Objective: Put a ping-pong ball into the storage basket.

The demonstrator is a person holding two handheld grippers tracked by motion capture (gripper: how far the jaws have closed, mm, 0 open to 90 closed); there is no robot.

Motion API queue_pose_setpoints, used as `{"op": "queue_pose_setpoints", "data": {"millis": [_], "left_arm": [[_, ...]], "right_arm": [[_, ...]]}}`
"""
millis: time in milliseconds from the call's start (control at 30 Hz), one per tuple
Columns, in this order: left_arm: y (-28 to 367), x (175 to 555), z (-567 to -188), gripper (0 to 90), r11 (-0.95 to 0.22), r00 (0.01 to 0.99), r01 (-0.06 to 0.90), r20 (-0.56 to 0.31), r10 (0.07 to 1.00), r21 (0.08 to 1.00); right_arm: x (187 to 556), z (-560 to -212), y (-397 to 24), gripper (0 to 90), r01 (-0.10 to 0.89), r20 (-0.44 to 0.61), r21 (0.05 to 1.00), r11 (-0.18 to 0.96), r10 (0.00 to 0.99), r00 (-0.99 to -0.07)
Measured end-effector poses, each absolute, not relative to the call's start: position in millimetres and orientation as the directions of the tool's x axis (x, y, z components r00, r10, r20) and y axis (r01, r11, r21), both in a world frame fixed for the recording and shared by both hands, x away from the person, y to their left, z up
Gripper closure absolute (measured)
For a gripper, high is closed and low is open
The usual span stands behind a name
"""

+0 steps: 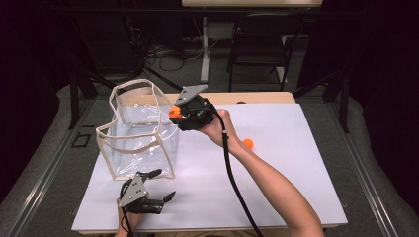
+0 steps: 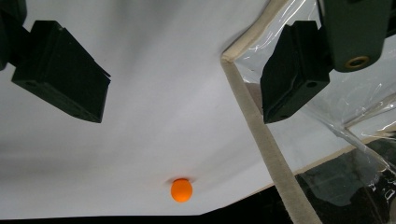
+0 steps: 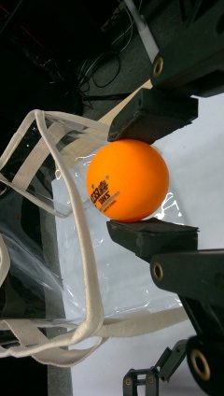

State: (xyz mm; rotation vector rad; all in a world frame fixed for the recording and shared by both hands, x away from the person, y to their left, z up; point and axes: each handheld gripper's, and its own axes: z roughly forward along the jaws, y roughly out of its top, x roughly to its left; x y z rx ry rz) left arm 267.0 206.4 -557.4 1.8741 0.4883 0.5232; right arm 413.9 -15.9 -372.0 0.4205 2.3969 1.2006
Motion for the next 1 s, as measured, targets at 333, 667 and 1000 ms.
{"op": "queue_pose_setpoints", "data": {"millis": [333, 667, 1000], "left_arm": [[207, 267, -557, 15.7, -0.335, 0.818, 0.086, 0.126, 0.562, 0.938], [207, 267, -557, 15.7, -0.334, 0.819, 0.086, 0.125, 0.561, 0.939], [207, 267, -557, 15.7, -0.337, 0.819, 0.086, 0.126, 0.559, 0.937]], "right_arm": [[415, -370, -11, 50.8, 0.071, -0.237, 0.815, 0.576, 0.442, -0.865], [413, -363, -7, 50.8, 0.054, -0.249, 0.817, 0.574, 0.436, -0.865], [412, -360, -3, 50.8, 0.042, -0.251, 0.823, 0.567, 0.429, -0.868]]}}
